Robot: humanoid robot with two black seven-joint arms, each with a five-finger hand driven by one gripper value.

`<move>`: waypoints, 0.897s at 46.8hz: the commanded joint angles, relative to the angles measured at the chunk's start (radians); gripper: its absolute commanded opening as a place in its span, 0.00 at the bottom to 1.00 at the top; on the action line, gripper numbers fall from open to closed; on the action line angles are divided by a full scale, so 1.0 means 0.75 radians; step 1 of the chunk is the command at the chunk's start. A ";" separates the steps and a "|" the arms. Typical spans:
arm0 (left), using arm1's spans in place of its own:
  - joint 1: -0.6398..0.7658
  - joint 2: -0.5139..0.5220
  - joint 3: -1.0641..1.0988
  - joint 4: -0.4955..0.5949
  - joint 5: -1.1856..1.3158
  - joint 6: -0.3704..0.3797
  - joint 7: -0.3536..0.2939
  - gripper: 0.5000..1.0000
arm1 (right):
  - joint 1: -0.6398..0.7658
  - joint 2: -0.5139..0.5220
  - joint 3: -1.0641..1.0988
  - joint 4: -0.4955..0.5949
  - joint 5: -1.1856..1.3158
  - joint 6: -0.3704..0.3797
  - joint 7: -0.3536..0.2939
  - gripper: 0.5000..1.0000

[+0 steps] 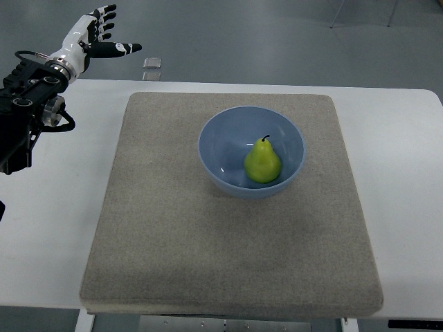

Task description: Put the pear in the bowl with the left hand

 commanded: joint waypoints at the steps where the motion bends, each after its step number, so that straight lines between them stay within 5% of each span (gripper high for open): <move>1: 0.027 -0.024 0.002 0.000 -0.143 0.005 0.000 0.93 | 0.000 0.000 0.000 0.000 0.001 0.000 0.001 0.85; 14: 0.085 -0.053 -0.002 -0.006 -0.421 -0.034 -0.002 0.98 | 0.000 0.000 0.000 0.000 -0.001 0.000 0.001 0.85; 26: 0.144 -0.053 -0.209 0.000 -0.475 -0.273 -0.006 0.98 | 0.000 0.000 0.000 0.000 0.001 0.000 -0.001 0.85; 42: 0.201 -0.078 -0.501 0.000 -0.505 -0.332 -0.002 0.98 | 0.000 0.000 0.000 0.000 0.001 0.000 -0.001 0.85</move>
